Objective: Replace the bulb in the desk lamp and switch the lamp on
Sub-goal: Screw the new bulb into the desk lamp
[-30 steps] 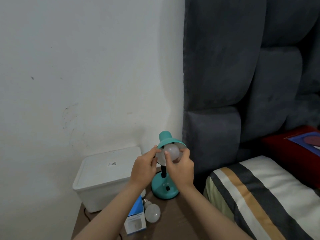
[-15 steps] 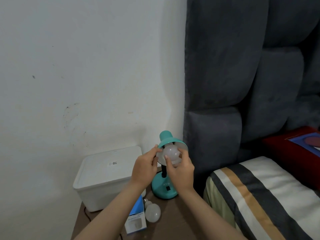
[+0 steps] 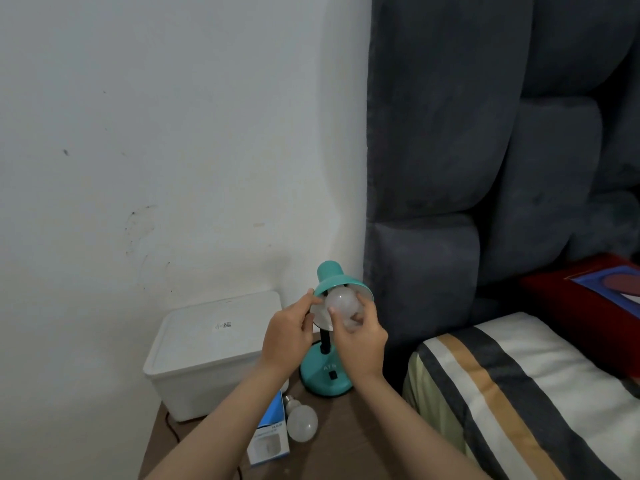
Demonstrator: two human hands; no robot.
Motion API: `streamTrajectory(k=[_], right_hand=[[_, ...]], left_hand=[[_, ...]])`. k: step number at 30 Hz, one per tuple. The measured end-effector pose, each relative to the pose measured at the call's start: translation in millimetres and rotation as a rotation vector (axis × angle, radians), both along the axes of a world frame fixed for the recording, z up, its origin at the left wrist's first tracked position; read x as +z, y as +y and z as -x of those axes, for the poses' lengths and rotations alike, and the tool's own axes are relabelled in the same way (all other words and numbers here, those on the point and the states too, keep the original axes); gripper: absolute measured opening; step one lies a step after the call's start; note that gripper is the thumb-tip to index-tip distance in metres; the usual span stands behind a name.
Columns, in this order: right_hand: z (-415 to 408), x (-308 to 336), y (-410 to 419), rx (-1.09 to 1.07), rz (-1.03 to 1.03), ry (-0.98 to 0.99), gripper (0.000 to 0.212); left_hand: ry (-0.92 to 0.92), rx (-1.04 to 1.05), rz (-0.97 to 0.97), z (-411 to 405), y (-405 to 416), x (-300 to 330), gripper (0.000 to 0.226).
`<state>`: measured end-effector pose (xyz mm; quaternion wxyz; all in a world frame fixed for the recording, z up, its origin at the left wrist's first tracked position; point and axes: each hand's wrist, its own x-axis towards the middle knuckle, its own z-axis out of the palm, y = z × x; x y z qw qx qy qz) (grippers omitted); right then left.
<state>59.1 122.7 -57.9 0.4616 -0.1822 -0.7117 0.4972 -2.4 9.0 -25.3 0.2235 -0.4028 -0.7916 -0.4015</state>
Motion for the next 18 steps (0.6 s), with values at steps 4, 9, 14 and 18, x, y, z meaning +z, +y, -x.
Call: streamTrajectory(k=[4, 9, 14, 18], right_hand=[[0, 5, -1, -0.055, -0.053, -0.006, 0.048], [6, -11, -2, -0.002, -0.195, 0.035, 0.041], [2, 1, -3, -0.016, -0.024, 0.048, 0.039], [1, 8, -1, -0.024, 0.04, 0.035, 0.044]], left_hand=[[-0.011, 0.013, -0.026, -3, 0, 1, 0.036], [-0.027, 0.028, -0.009, -4, 1, 2, 0.032], [-0.031, 0.034, 0.002, -4, 0, 1, 0.033], [-0.031, 0.057, 0.002, -4, 1, 3, 0.034]])
